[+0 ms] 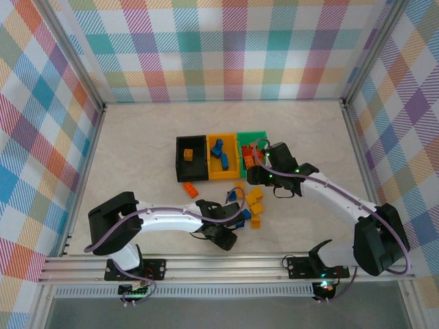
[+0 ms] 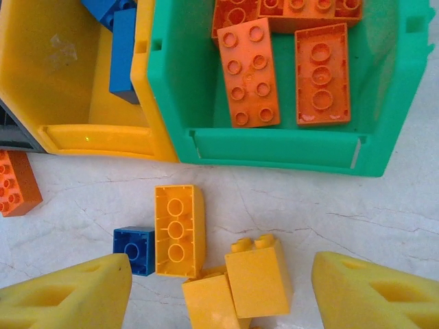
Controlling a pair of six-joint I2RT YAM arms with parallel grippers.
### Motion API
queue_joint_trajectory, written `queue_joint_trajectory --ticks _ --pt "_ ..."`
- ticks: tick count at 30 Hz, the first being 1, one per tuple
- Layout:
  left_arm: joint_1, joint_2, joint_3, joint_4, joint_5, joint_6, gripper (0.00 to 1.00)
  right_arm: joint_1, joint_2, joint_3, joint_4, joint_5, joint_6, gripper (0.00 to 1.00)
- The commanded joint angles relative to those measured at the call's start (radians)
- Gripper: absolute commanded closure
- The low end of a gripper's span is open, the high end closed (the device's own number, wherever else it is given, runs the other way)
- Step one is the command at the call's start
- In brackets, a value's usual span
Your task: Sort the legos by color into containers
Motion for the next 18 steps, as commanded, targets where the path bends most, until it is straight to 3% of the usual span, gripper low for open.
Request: queue_joint_trajectory --ticks 1,11,18 --pt "-0.006 0.035 0.042 0.024 -0.052 0.044 0.35 -0.013 -0.03 -0.019 0.016 -0.023 -0.003 0.3" --pt "0.0 0.087 0.072 0.027 -0.094 0.072 0.3 -0.03 -0.059 -0.03 0.018 -0.031 -0.011 0.3" --pt "-0.001 0.07 0.06 0.046 -0.09 0.087 0.47 -0.033 -0.061 -0.031 0.024 -0.032 -0.008 0.3"
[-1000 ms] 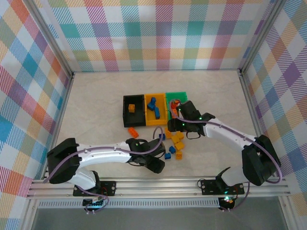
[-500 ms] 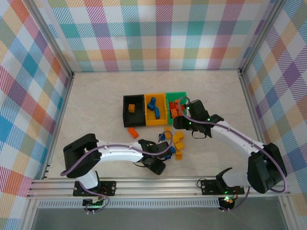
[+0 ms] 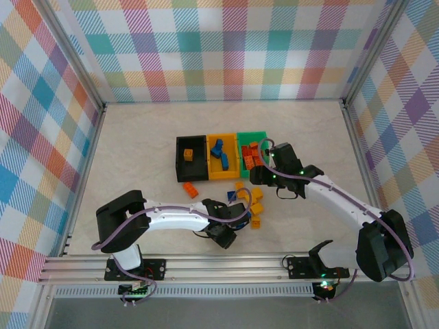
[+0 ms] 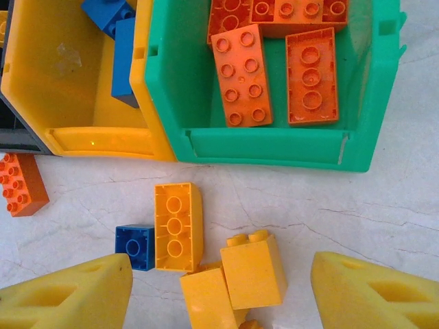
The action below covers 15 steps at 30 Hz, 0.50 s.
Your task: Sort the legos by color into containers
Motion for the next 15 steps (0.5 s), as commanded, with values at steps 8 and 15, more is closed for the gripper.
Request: queue_joint_trajectory --ticks 8,15 --pt "0.001 -0.038 -0.021 0.107 -0.027 0.019 0.6 -0.013 -0.012 -0.008 0.026 -0.015 -0.003 0.3" --pt "0.008 -0.13 -0.042 0.094 -0.029 -0.014 0.66 -0.015 -0.013 -0.009 0.027 -0.017 0.0 0.3"
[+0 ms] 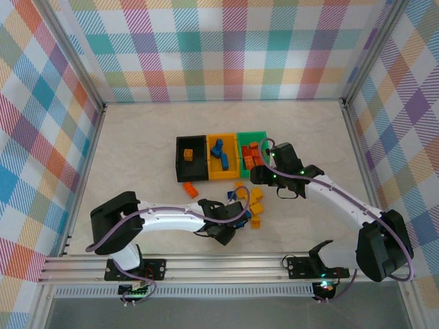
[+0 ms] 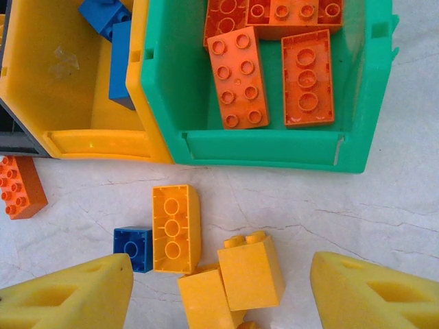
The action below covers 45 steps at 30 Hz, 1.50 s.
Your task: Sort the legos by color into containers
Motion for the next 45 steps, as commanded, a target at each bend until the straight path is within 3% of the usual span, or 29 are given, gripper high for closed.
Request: queue_joint_trajectory --ticks 1,5,12,17,28,30,37,42,45 --pt "0.013 -0.083 -0.01 0.019 -0.009 -0.022 0.66 -0.008 -0.016 -0.011 0.027 -0.018 -0.001 0.3" --pt "0.065 -0.158 -0.005 0.007 -0.011 -0.032 0.67 -0.011 -0.026 -0.015 0.027 -0.018 0.002 0.3" --pt "0.264 -0.19 0.064 0.065 -0.005 -0.003 0.69 -0.015 -0.044 -0.028 0.031 -0.024 0.009 0.3" --pt "0.426 -0.088 0.198 0.1 0.032 0.015 0.69 -0.017 -0.038 -0.029 0.023 -0.027 0.004 0.3" --pt "0.534 0.252 0.565 0.026 0.008 0.046 0.7 -0.02 -0.038 -0.04 0.015 -0.053 -0.001 0.3" --pt "0.543 0.293 0.605 0.016 0.004 0.04 0.64 -0.02 -0.042 -0.043 0.01 -0.058 -0.004 0.3" --pt "0.537 0.301 0.671 0.017 0.036 0.02 0.18 -0.019 -0.047 -0.06 -0.01 -0.099 -0.027 0.28" --pt "0.504 0.212 0.643 0.031 0.038 0.017 0.0 -0.019 -0.053 -0.072 -0.032 -0.151 -0.049 0.31" --pt "0.479 0.123 0.555 0.056 0.052 -0.003 0.0 0.003 -0.054 -0.084 -0.061 -0.164 -0.058 0.32"
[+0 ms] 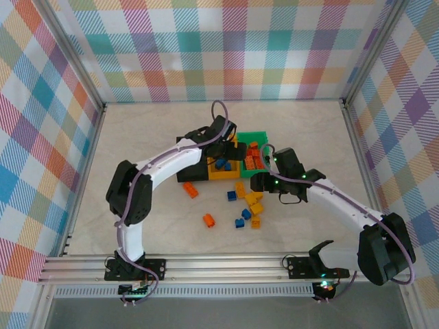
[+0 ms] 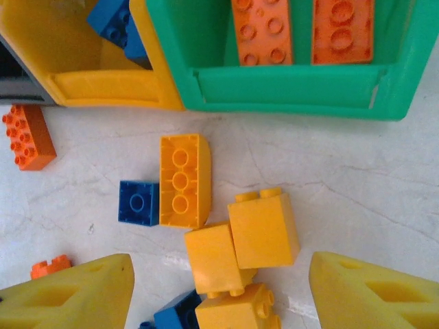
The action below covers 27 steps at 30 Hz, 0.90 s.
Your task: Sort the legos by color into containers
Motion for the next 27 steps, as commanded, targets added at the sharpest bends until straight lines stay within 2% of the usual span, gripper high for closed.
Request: queue_joint_trajectory --ticks 1,6,11,19,27 --pt "-0.042 -0.156 -0.092 0.022 0.025 -0.032 0.0 0.026 -0.027 -0.026 -0.048 -0.045 -0.027 0.33" --pt "-0.101 -0.341 -0.302 0.063 0.025 -0.07 0.0 0.112 -0.022 -0.051 -0.105 0.007 -0.015 0.34" --pt "-0.124 -0.521 -0.51 0.082 0.006 -0.127 0.0 0.16 0.014 -0.092 -0.103 0.082 0.007 0.29" --pt "-0.124 -0.682 -0.687 0.039 -0.033 -0.184 0.0 0.195 0.122 -0.09 -0.026 0.093 0.015 0.27" --pt "-0.103 -0.761 -0.771 0.003 -0.063 -0.207 0.0 0.205 0.177 -0.083 -0.011 0.095 0.02 0.4"
